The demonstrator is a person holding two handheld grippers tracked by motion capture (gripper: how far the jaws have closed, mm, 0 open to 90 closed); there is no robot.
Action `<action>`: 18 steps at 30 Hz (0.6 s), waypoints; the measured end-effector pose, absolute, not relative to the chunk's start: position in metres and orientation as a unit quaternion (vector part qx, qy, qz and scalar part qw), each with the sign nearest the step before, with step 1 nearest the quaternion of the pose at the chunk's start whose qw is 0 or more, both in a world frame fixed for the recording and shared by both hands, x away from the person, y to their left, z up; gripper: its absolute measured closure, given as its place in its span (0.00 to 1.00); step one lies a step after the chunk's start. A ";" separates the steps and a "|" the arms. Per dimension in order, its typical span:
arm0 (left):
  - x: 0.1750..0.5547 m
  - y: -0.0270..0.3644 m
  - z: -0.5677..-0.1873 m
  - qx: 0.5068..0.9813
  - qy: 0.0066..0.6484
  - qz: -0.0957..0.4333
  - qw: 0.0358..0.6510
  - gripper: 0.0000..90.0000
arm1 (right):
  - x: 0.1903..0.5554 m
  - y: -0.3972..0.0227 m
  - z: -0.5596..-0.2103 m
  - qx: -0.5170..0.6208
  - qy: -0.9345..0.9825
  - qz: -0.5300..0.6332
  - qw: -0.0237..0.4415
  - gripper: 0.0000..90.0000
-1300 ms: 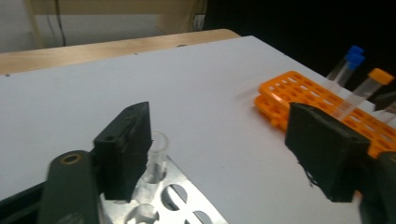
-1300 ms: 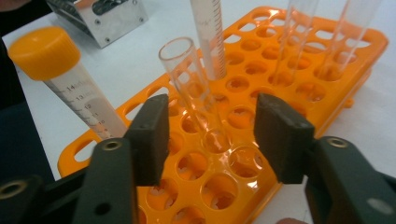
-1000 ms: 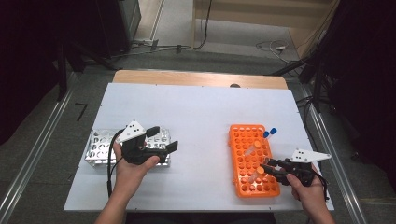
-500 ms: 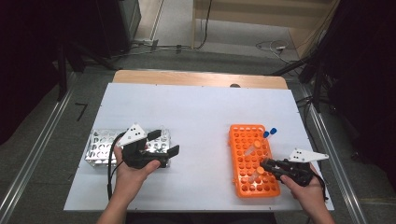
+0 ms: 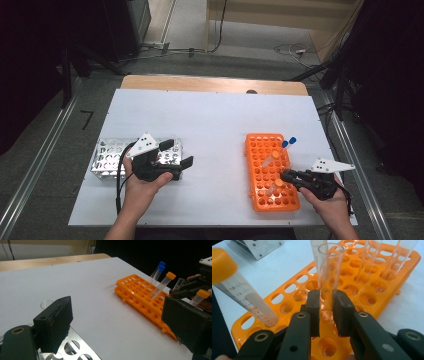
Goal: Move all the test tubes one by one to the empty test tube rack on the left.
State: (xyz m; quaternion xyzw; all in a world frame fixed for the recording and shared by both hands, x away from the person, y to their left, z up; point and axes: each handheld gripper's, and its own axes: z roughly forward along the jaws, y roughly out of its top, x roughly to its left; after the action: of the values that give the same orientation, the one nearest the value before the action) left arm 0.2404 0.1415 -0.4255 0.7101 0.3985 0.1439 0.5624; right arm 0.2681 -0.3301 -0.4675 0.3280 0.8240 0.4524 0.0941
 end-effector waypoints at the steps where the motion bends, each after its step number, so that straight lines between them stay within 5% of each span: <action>1: 0.240 0.141 -0.425 0.710 0.399 0.144 0.562 0.11 | 0.268 -0.330 -0.465 0.328 0.824 0.452 0.097 0.82; 18: 0.238 0.141 -0.419 0.711 0.392 0.146 0.565 0.11 | 0.259 -0.327 -0.419 0.328 0.802 0.484 0.122 0.82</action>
State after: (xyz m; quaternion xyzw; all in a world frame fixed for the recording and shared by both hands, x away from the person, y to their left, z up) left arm 0.2378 0.1406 -0.4190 0.7108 0.3922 0.1464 0.5653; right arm 0.2589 -0.3270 -0.4194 0.3282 0.8017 0.4844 0.1223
